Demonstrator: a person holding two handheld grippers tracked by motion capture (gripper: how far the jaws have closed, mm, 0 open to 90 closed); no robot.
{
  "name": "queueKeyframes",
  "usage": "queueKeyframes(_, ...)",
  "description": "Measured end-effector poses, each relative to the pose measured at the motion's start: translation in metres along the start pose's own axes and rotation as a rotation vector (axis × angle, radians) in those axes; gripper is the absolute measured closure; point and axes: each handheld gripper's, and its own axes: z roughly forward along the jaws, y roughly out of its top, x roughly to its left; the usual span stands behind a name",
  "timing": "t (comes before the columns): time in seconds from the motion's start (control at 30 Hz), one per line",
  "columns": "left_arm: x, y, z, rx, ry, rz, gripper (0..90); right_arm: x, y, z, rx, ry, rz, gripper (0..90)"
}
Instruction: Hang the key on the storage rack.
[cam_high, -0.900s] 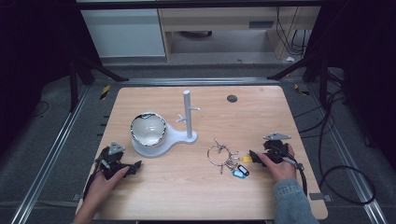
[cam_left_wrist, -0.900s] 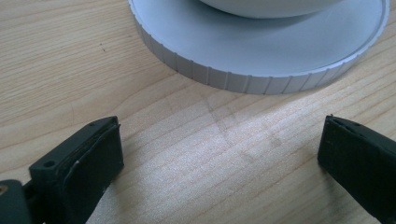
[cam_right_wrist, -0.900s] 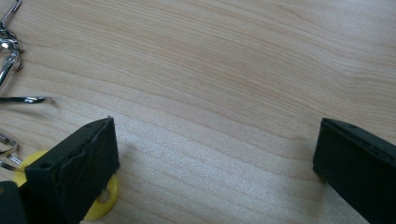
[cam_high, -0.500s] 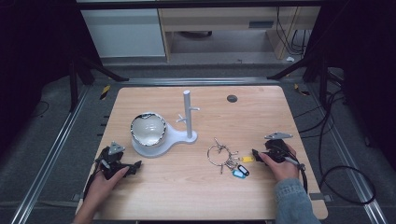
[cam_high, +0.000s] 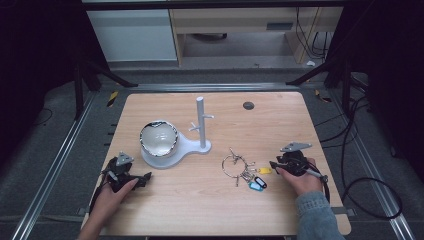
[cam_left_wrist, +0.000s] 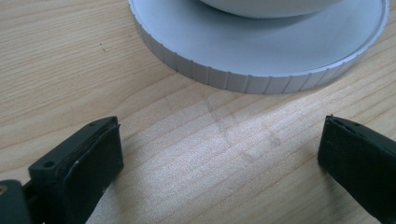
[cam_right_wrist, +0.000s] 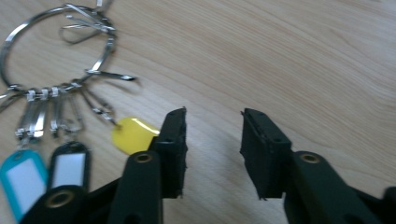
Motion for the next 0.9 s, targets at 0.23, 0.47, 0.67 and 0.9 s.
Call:
queueKeyframes(0.23,0.000,0.000,0.000,0.000,0.000,0.000,0.0,0.012,0.005,-0.003,0.010,0.080,-0.061,77.0)
queueKeyframes(0.47,0.000,0.000,0.000,0.003,0.001,0.000,0.0,0.039,0.027,0.006,0.082,0.129,-0.212,78.5)
queueKeyframes(0.67,0.000,0.000,-0.001,0.002,0.001,0.000,0.0,0.055,0.045,0.020,0.205,0.136,-0.367,79.9)
queueKeyframes(0.9,0.000,0.000,-0.001,0.002,0.001,0.000,0.0,0.060,0.055,0.033,0.287,0.184,-0.412,83.5)
